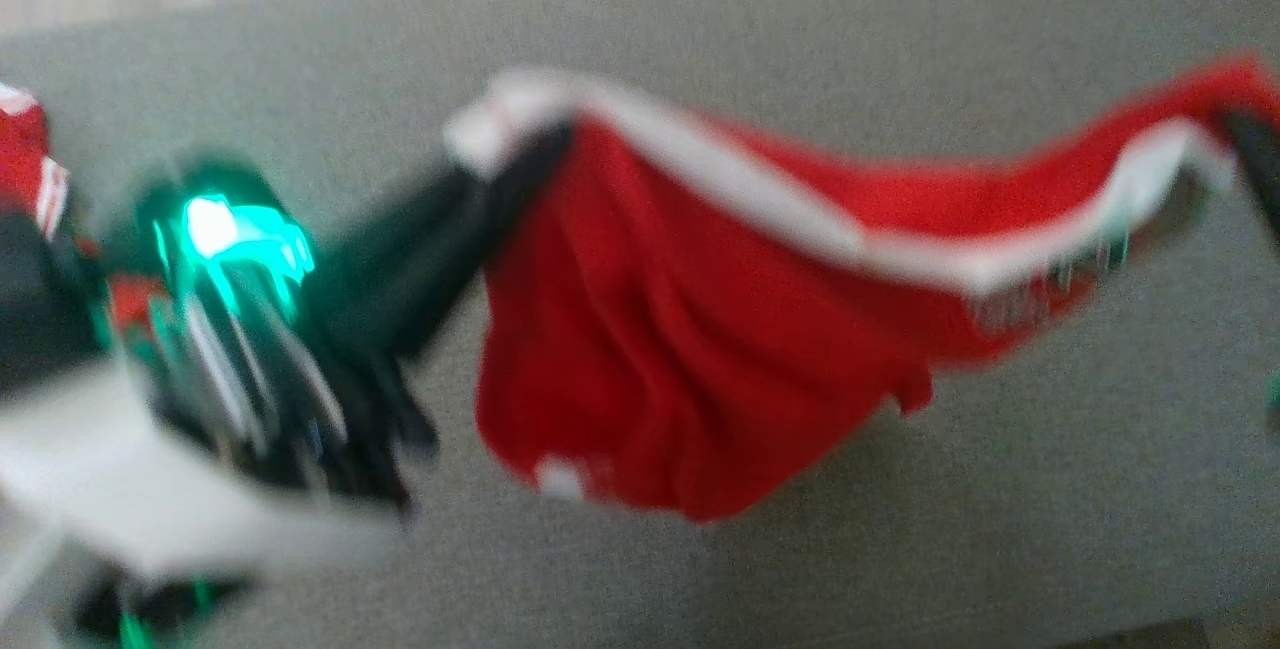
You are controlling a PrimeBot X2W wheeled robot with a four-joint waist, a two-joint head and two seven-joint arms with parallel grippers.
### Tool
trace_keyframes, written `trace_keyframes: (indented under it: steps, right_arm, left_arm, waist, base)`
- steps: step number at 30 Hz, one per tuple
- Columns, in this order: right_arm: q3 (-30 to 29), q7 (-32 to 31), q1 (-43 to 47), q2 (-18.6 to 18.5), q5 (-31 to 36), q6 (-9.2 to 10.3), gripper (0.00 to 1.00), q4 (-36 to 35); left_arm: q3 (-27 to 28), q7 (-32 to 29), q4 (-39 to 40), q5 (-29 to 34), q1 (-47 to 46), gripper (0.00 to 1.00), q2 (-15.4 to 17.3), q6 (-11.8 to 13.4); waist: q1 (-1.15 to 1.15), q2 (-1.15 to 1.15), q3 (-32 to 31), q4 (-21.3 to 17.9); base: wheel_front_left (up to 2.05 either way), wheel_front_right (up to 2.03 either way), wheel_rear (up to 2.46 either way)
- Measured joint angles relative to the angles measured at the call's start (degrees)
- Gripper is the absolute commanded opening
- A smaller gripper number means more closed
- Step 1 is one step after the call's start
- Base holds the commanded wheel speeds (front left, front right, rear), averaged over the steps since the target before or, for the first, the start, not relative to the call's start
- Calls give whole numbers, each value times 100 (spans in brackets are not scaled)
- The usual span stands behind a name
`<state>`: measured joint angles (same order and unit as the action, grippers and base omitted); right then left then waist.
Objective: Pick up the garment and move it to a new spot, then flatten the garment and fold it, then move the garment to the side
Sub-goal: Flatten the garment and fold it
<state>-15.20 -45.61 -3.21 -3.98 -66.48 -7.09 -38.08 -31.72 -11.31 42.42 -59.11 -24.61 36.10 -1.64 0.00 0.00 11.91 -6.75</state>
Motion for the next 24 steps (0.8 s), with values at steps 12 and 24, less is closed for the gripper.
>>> trace_keyframes:
  steps: [12,24]
  right_arm:
    - [-344,1045,-6665,131,1903,0,0,6024]
    - [-163,3683,-8242,101,2119,0,0,10359]
  left_arm:
    - [33,176,-4466,1356,-4334,0,-1002,-491]
    - [-1159,2176,-7182,2172,-5036,0,-1712,-590]
  waist:
    - [4,-1,1384,16]
    - [0,0,1861,122]
  base:
    - [0,0,0]
    - [0,0,0]
